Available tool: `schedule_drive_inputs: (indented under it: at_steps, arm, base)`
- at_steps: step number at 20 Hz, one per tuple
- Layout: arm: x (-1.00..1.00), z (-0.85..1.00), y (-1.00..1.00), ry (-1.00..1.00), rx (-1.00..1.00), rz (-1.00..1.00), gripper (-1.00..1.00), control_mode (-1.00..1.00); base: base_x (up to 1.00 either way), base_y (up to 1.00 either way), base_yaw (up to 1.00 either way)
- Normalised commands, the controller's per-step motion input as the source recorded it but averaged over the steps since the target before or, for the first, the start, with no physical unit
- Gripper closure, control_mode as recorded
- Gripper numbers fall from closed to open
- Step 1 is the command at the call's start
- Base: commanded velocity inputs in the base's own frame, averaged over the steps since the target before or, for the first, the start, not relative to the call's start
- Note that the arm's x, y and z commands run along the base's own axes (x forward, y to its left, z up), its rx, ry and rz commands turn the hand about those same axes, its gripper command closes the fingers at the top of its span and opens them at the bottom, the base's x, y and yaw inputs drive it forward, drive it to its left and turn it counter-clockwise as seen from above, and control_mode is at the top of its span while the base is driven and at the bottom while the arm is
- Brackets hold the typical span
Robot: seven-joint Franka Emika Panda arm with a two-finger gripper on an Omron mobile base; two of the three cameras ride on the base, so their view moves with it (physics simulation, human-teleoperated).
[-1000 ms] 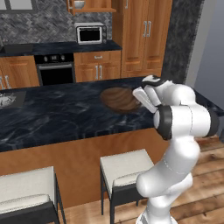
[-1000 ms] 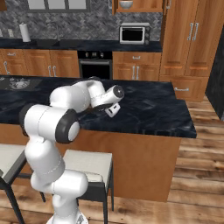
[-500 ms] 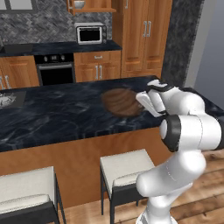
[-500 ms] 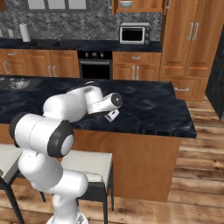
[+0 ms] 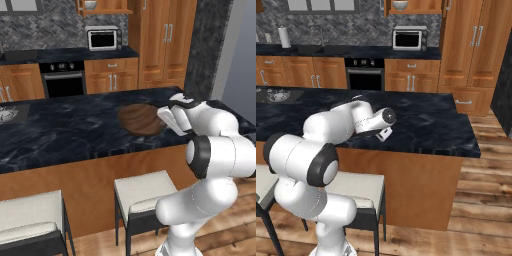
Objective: Pick up the bowls from the cabinet and place each bowl in front of a stool on the dining counter.
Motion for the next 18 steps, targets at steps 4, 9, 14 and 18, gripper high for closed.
schedule_drive_inputs:
  at_steps: [4, 9, 14, 18]
  arm:
    - [0.00, 0.00, -0.12, 0.04, 0.00, 0.00, -1.00, -1.00]
    - [0.01, 0.02, -0.04, 0.03, 0.00, 0.00, -1.00, -1.00]
    - [0.05, 0.09, -0.01, 0.00, 0.00, 0.00, -1.00, -1.00]
    - [-0.72, 0.71, -0.18, -0.02, -0.01, 0.00, -1.00, -1.00]
  base:
    - [0.00, 0.00, 0.00]
    - [0.00, 0.00, 0.00]
    - [0.00, 0.00, 0.00]
    - [0.00, 0.00, 0.00]
